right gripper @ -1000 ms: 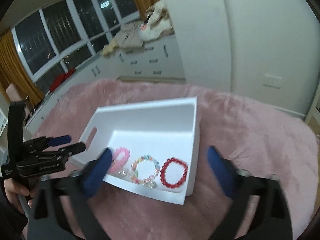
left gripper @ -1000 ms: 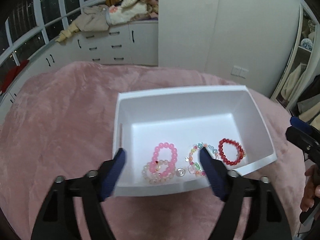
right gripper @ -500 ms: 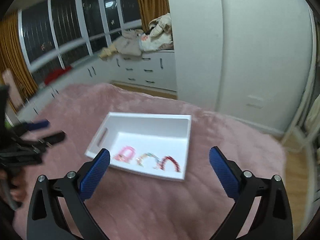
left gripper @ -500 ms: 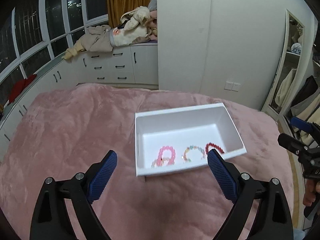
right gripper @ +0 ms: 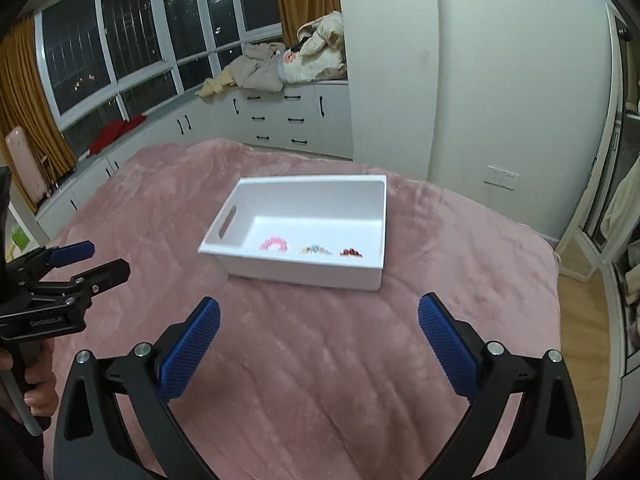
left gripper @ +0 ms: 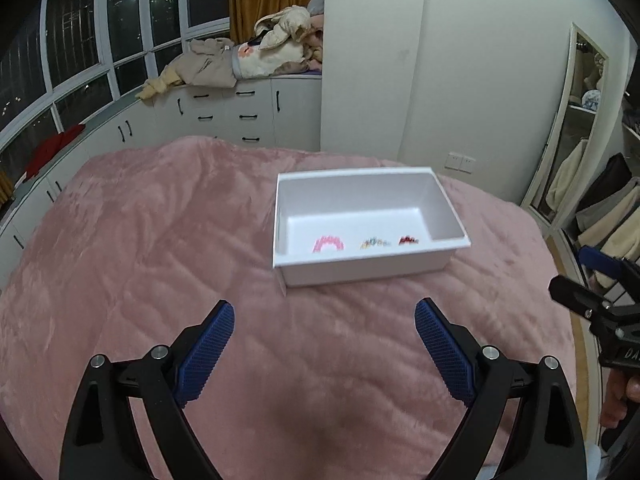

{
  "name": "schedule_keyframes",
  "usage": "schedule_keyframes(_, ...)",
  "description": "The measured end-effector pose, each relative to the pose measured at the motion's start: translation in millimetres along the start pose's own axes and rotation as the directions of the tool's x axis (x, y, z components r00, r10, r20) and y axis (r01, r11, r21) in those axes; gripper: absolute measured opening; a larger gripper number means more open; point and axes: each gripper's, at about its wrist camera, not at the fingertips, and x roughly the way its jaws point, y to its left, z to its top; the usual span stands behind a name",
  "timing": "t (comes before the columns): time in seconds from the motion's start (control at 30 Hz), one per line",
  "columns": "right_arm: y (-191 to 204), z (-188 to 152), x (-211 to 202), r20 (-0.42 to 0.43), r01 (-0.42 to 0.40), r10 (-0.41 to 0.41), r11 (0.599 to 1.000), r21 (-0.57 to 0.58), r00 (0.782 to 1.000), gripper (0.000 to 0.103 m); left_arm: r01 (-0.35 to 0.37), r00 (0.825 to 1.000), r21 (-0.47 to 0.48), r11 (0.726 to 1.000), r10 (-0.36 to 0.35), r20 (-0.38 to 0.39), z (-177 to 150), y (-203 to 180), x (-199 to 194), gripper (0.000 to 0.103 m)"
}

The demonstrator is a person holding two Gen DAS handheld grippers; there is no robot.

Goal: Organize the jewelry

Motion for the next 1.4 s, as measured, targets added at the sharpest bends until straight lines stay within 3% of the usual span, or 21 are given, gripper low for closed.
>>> schedule_keyframes(0.3,0,-19,-9,-0.017,0.008,-0.008,1.000,-0.009,1.000,0.098,-0.003,1.000,0.004,1.000,0.004,-0.024,-33,0,-1,0.093)
schedule_keyframes(1.4,-5,-34,-5,-0.025,-0.006,0.007,1.000,0.026,1.000,0.098,0.001,1.000,0.041,0.999,0.001,-0.027,-34,-11,1,0.093)
